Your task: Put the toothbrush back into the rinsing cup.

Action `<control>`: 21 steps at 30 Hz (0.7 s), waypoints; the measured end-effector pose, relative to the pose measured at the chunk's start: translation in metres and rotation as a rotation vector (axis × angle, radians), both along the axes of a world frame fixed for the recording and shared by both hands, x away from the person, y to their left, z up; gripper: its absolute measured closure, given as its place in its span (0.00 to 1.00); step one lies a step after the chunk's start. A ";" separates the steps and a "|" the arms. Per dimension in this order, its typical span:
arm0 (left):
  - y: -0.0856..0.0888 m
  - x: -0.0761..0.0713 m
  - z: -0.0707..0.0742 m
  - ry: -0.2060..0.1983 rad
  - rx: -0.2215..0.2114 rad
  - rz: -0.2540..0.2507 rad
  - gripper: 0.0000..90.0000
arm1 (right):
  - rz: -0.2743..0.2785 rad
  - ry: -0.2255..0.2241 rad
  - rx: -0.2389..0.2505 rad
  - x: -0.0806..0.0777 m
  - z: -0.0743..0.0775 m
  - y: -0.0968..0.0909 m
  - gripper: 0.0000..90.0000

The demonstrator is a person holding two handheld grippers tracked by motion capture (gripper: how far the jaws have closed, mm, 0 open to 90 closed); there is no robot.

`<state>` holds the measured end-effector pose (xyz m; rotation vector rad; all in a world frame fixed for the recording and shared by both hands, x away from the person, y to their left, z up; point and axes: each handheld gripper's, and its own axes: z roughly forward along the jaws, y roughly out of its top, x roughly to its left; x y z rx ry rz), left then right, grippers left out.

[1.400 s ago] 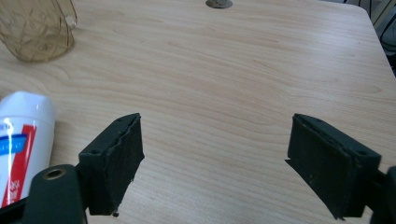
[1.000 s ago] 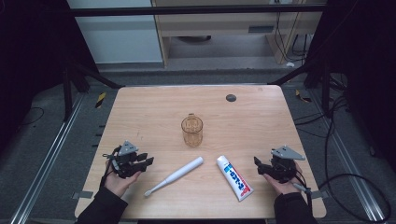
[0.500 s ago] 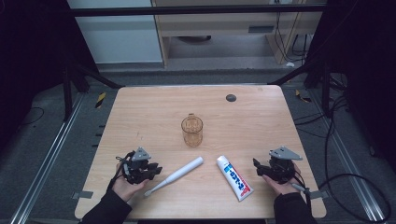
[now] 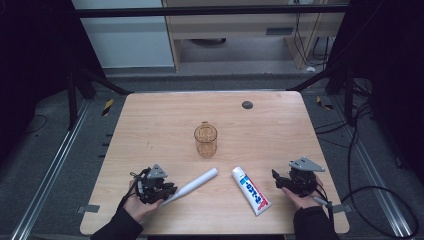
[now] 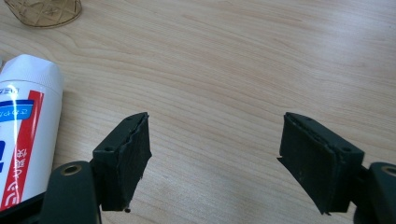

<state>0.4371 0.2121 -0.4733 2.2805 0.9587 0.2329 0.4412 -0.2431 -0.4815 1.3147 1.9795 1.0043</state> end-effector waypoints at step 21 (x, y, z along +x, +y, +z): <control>-0.016 -0.015 -0.002 0.035 0.023 -0.065 0.89 | -0.002 0.000 -0.010 0.000 -0.001 0.001 0.27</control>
